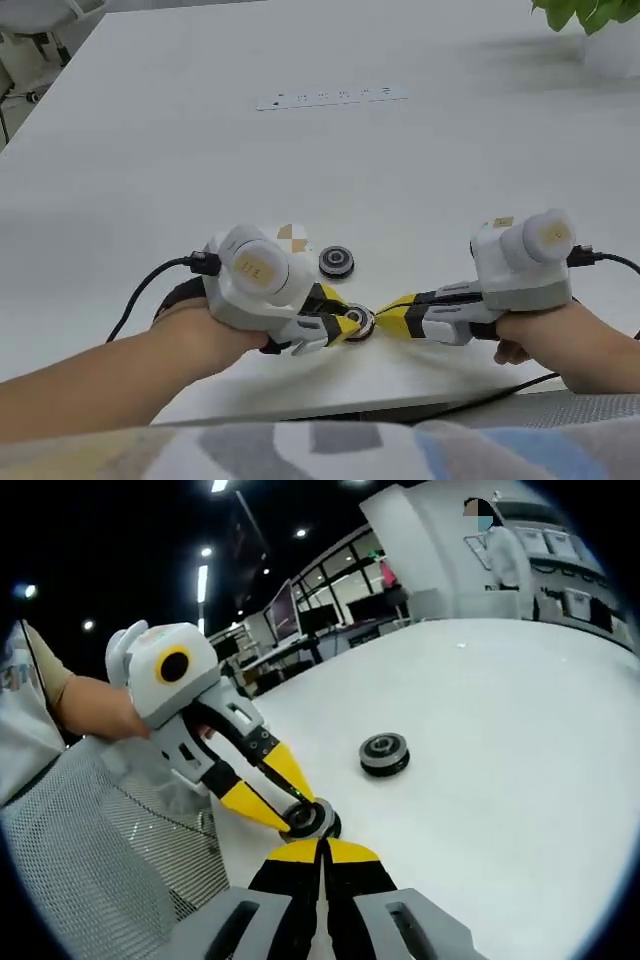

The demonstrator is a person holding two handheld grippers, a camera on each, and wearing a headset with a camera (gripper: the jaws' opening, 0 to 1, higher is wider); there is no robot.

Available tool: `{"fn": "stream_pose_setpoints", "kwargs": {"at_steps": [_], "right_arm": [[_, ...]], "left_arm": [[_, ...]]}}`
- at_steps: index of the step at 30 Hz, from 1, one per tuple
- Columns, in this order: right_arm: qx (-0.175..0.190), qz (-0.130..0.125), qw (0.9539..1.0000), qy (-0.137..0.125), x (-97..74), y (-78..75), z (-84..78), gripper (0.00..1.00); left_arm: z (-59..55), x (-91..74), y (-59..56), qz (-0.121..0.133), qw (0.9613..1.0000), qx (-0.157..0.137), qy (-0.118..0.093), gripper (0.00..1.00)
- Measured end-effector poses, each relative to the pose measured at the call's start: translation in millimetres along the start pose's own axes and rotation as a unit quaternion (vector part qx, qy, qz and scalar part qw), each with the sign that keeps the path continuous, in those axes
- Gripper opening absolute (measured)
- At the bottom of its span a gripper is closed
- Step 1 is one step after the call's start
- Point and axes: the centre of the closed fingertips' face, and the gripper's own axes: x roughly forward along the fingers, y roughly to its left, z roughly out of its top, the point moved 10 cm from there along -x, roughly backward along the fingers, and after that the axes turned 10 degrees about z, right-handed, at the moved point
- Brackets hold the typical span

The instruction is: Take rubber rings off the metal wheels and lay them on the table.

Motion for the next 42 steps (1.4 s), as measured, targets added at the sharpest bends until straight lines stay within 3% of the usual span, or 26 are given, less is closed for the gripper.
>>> {"fn": "stream_pose_setpoints", "kwargs": {"at_steps": [9, 33, 35, 36, 37, 38, 42], "right_arm": [[0.042, 0.013, 0.9986, -0.031, 0.1, 0.5, 2.0, 0.00], [0.051, 0.041, 0.9969, -0.044, 5.0, 5.3, 4.1, 0.00], [0.047, 0.051, 0.9962, -0.052, 6.1, 7.3, 6.3, 0.00], [0.061, 0.104, 0.9907, -0.063, 8.7, 16.6, 9.7, 0.00], [0.021, 0.063, 0.9957, -0.065, 7.5, 10.0, 13.1, 0.00], [0.031, 0.066, 0.9961, -0.051, 7.1, 13.4, 12.0, 0.00], [0.032, 0.058, 0.9967, -0.047, 6.6, 9.8, 9.1, 0.00]], "left_arm": [[1.5, 0.7, -1.7, 0.005, 1.0000, 0.004, 0.004, 0.12], [2.5, 0.6, -2.2, 0.007, 0.9999, 0.007, 0.009, 0.12], [2.6, 0.7, -2.5, 0.006, 0.9999, 0.006, 0.008, 0.12], [2.9, 1.2, -2.8, 0.008, 0.9999, 0.007, 0.006, 0.12], [3.3, 1.2, -2.7, 0.007, 0.9999, 0.009, 0.006, 0.12], [3.0, 0.9, -2.9, 0.007, 0.9999, 0.007, 0.006, 0.12], [3.5, 1.1, -2.8, 0.008, 0.9999, 0.006, 0.005, 0.12]]}}
